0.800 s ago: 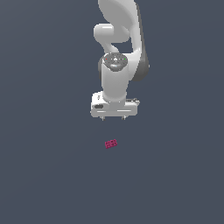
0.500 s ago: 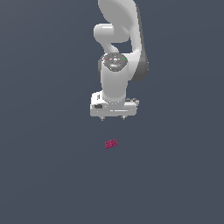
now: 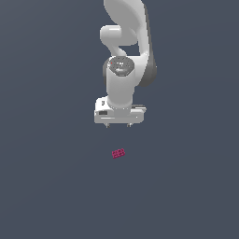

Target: Pick up the object and move it to a goal position.

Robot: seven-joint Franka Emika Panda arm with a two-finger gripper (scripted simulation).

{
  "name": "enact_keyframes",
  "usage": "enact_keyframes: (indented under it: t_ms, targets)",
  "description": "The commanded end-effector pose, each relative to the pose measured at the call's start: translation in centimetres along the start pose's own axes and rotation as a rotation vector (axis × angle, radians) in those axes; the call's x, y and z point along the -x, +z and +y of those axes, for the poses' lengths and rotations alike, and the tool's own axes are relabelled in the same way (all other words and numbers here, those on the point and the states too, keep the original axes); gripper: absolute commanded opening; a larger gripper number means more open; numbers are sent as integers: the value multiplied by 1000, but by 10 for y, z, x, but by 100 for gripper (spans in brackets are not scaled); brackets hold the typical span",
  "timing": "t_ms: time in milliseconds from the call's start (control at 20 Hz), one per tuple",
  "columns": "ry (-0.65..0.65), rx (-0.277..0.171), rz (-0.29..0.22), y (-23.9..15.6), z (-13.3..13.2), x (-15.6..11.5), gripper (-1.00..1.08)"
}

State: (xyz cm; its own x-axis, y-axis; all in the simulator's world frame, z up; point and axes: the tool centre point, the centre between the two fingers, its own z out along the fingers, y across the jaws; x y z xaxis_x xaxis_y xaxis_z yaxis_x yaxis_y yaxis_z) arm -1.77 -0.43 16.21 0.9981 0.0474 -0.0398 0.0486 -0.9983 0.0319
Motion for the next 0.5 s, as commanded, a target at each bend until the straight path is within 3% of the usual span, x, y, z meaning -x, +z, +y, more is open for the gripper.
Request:
enact_keyframes:
  t_ms: [0,450]
  targets:
    - [1,0,0,0,0,0,100]
    - [81,-6,1,5,0,-5,100]
